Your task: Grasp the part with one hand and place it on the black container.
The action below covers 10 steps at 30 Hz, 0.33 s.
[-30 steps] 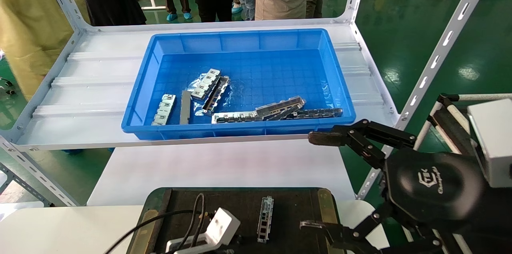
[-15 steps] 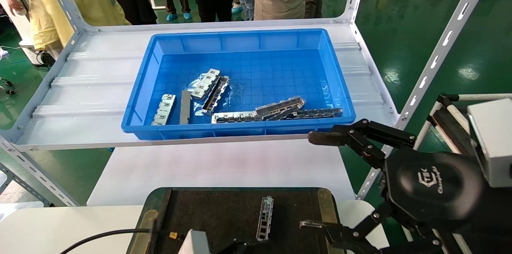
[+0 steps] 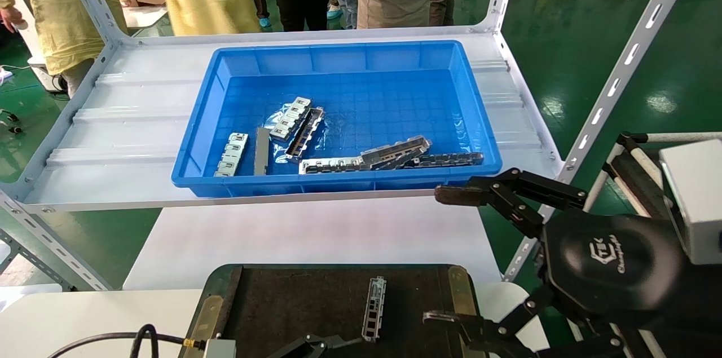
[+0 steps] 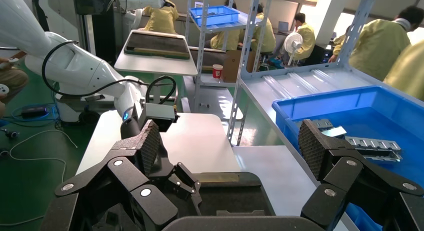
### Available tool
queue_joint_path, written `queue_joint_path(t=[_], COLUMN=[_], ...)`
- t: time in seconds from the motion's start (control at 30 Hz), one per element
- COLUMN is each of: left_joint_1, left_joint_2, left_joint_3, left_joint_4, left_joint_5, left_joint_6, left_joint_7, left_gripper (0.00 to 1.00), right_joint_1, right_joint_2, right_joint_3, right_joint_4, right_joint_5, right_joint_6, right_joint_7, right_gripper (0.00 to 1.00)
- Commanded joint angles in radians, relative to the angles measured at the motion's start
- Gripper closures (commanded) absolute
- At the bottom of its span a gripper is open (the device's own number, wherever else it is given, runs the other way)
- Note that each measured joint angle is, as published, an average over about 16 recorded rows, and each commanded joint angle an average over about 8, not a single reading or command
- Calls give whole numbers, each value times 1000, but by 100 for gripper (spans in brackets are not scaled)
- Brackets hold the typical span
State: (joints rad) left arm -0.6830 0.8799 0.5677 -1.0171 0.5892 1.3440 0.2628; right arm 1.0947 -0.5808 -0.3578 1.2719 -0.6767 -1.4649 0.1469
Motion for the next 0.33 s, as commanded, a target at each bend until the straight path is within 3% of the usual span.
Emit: queue_joint_path(t=[0.03, 0.33], left_joint_1=[-9, -13], left_joint_2=[-5, -19], left_joint_3=[-2, -9], left_joint_4=[14, 11], left_joint_5=[-4, -10], left_joint_6=[22, 35], left_joint_7=[5, 4], left_gripper=[0, 0], right_joint_1=[0, 0], right_joint_2=[0, 0], right_joint_3=[0, 0], right_joint_4=[0, 0], right_joint_5=[0, 0], right_joint_6=[0, 0], right_joint_7=[0, 0], right_gripper=[0, 0])
